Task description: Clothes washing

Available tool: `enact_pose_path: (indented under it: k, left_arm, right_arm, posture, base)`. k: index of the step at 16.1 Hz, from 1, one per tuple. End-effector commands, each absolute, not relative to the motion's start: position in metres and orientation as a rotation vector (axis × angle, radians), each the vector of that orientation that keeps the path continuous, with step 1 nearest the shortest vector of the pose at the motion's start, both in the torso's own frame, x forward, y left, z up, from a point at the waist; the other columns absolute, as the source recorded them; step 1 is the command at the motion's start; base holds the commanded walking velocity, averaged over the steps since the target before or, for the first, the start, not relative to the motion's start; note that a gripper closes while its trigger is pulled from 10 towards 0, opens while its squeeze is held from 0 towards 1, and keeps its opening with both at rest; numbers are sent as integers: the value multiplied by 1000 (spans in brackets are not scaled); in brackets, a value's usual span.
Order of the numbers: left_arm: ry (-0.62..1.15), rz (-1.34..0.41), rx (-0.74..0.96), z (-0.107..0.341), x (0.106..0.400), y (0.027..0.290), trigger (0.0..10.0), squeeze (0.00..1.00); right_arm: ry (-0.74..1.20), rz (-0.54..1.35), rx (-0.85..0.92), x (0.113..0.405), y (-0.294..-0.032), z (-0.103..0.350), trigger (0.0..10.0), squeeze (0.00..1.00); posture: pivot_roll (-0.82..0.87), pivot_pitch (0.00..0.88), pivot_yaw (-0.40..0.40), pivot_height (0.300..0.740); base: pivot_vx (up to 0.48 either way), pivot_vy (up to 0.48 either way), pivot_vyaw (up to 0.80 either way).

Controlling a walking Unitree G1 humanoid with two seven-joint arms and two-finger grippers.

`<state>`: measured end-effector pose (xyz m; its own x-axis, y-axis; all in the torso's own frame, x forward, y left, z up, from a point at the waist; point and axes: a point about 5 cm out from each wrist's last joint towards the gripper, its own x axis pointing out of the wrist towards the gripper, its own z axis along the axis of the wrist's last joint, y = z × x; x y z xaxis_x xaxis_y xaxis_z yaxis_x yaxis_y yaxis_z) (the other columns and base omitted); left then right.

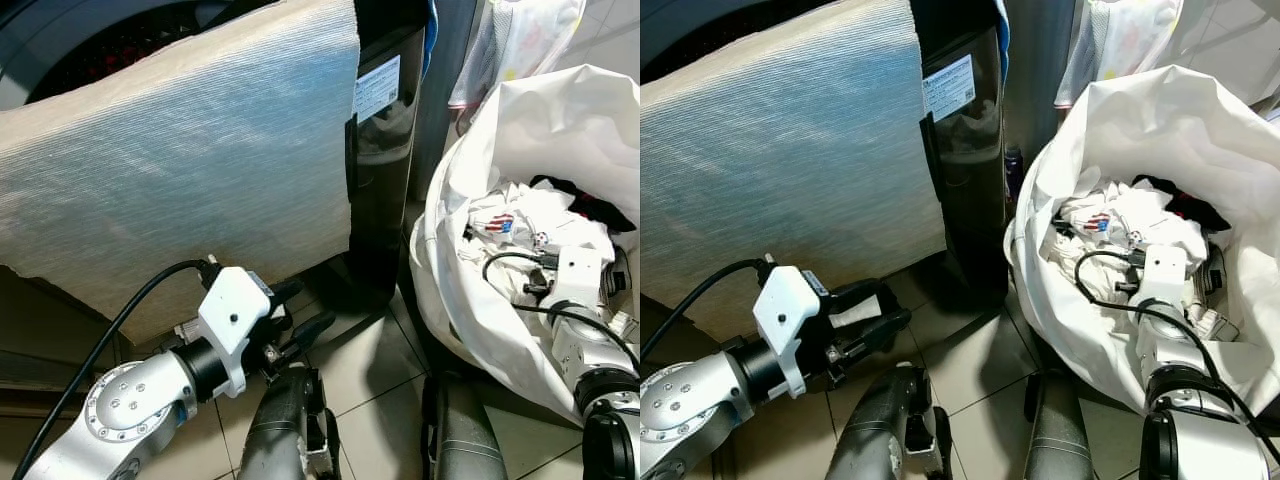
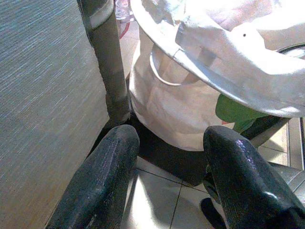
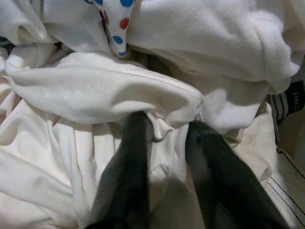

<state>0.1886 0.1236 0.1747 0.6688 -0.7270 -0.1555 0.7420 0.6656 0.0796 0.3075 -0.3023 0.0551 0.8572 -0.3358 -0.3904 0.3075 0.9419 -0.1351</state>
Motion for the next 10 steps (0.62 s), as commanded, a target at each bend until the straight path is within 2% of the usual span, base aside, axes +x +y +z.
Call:
enact_pose_path:
  k: [1, 7, 10]
  left_arm:
    - [137, -825, 144, 171, 188, 124, 10000, 0]
    - [133, -835, 140, 172, 189, 123, 10000, 0]
    - [123, -840, 136, 170, 192, 121, 10000, 0]
  right_arm:
    - [455, -350, -54, 299, -304, 45, 0, 0]
    - [431, -368, -30, 299, -307, 48, 0, 0]
    - [366, -378, -14, 300, -311, 55, 0, 0]
  posture:
    - [171, 245, 193, 641]
    - [169, 236, 201, 641]
    - [141, 200, 190, 641]
  base:
    - [0, 0, 0]
    - [0, 0, 0]
    - [0, 0, 0]
